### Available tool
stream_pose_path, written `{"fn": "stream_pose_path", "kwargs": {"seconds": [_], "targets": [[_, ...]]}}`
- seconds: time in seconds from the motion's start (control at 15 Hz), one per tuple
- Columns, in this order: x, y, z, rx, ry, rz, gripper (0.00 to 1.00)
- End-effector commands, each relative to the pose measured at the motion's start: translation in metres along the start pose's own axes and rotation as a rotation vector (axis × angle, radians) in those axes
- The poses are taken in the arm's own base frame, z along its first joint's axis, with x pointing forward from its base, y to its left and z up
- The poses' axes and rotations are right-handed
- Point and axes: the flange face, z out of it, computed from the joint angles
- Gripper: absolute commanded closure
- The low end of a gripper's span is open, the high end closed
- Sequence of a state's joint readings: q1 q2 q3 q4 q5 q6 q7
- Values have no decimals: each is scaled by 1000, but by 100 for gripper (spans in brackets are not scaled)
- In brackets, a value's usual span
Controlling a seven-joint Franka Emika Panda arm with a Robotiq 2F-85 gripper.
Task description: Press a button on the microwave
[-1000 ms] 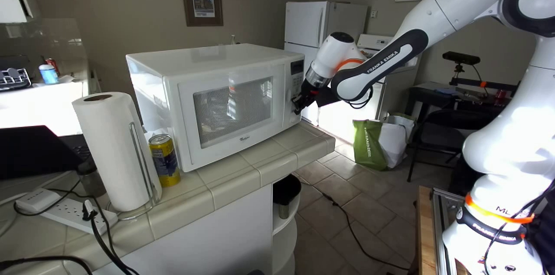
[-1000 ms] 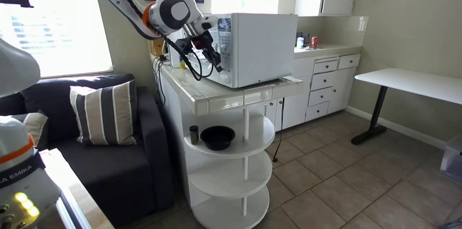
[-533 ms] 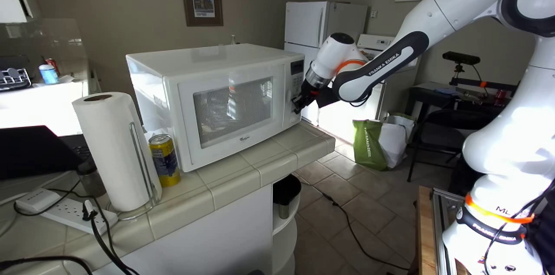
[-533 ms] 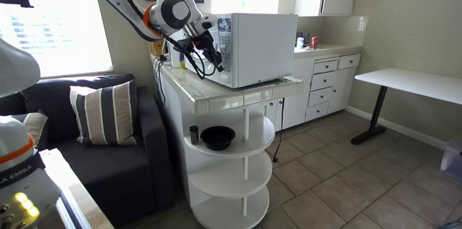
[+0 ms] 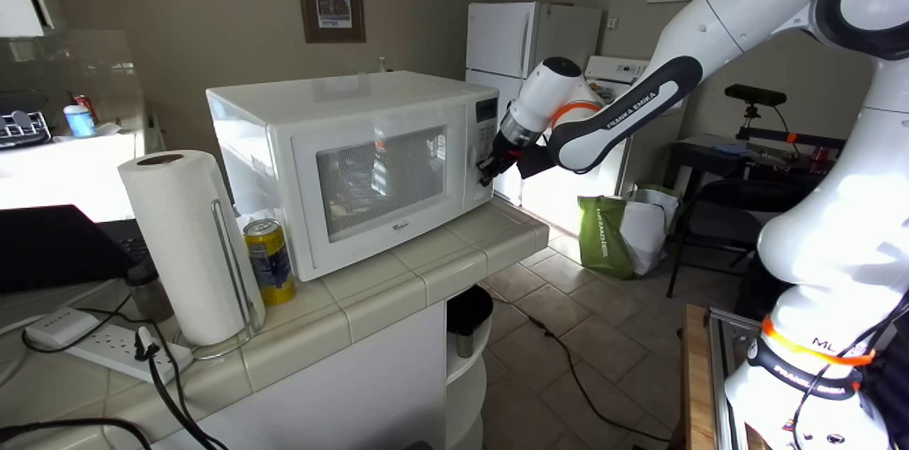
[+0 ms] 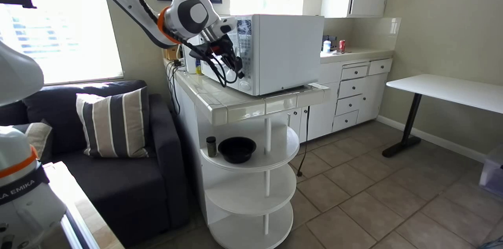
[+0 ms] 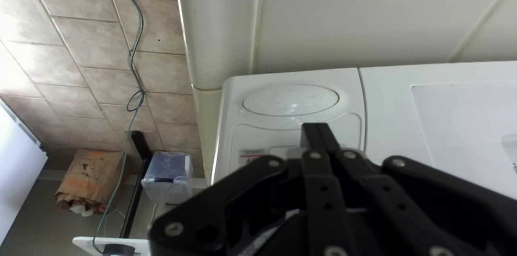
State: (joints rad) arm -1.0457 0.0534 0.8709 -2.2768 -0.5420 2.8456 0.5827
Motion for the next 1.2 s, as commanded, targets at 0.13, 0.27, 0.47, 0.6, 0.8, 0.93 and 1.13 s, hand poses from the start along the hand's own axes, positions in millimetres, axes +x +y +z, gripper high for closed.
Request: {"fn": "stream_pose_path", "kwargs": {"seconds": [0.13,0.27,0.47,0.6,0.8,0.93,1.13], "targets": [[3,1,8,25,39,2,100],[4,5,10,23,59,2,100],[5,5,13,11,85,-8,100],[2,1,16,5,78,-9,100],[-10,-9,21,12,15,-2,100],[-18,-13,18,-17,-35,19,100],[-29,-27,20,42,-130,58,100]]}}
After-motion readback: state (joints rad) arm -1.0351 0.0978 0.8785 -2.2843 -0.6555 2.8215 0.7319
